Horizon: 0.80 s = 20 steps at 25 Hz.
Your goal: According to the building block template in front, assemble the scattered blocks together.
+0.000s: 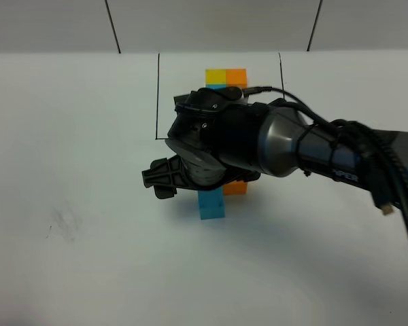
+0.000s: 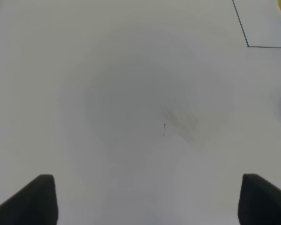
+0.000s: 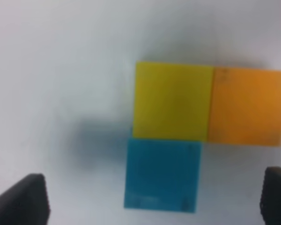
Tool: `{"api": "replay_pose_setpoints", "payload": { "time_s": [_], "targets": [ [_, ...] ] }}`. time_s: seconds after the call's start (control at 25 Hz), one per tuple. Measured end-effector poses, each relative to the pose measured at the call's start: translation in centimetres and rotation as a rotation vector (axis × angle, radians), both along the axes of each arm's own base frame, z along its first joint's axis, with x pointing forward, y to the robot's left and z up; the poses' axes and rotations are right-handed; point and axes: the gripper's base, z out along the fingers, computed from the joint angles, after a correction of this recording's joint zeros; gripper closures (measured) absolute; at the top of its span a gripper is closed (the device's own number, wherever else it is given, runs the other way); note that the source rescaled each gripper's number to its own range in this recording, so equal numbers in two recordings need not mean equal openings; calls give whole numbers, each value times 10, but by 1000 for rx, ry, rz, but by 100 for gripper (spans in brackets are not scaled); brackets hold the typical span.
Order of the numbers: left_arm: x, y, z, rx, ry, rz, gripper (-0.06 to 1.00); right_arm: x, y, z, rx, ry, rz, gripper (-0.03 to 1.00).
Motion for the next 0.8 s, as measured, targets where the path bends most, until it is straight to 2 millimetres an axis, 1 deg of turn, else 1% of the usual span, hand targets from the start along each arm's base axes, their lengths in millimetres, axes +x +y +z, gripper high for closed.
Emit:
{"api": "replay_pose_setpoints", "payload": {
  "time_s": [0.08, 0.16, 0.24, 0.36, 0.48, 0.56, 0.64, 0.68, 0.8],
  "targets": [
    [0, 0, 0, 0, 0, 0, 29, -6, -7, 26, -43, -67, 28, 9],
    [0, 0, 0, 0, 0, 0, 29, -10, -21, 53, -125, -138, 24, 9],
    [0, 0, 0, 0, 0, 0, 29, -8, -40, 78, -211, -224, -4, 8],
    [0, 0, 0, 1, 0, 0, 29, -2, -74, 119, -270, -346, -51, 1],
    [0, 0, 0, 1, 0, 0, 29, 5, -118, 162, -316, -461, -63, -2],
    [0, 0, 0, 1, 0, 0, 29, 10, -152, 185, -344, -510, -80, -3],
    [0, 0, 0, 1, 0, 0, 29, 8, -186, 207, -365, -547, -104, -3],
    [0, 0, 0, 1, 0, 0, 29, 5, -204, 218, -379, -565, -119, -3],
    [0, 0, 0, 1, 0, 0, 29, -13, -255, 246, -426, -586, -176, -3]
  ]
}}
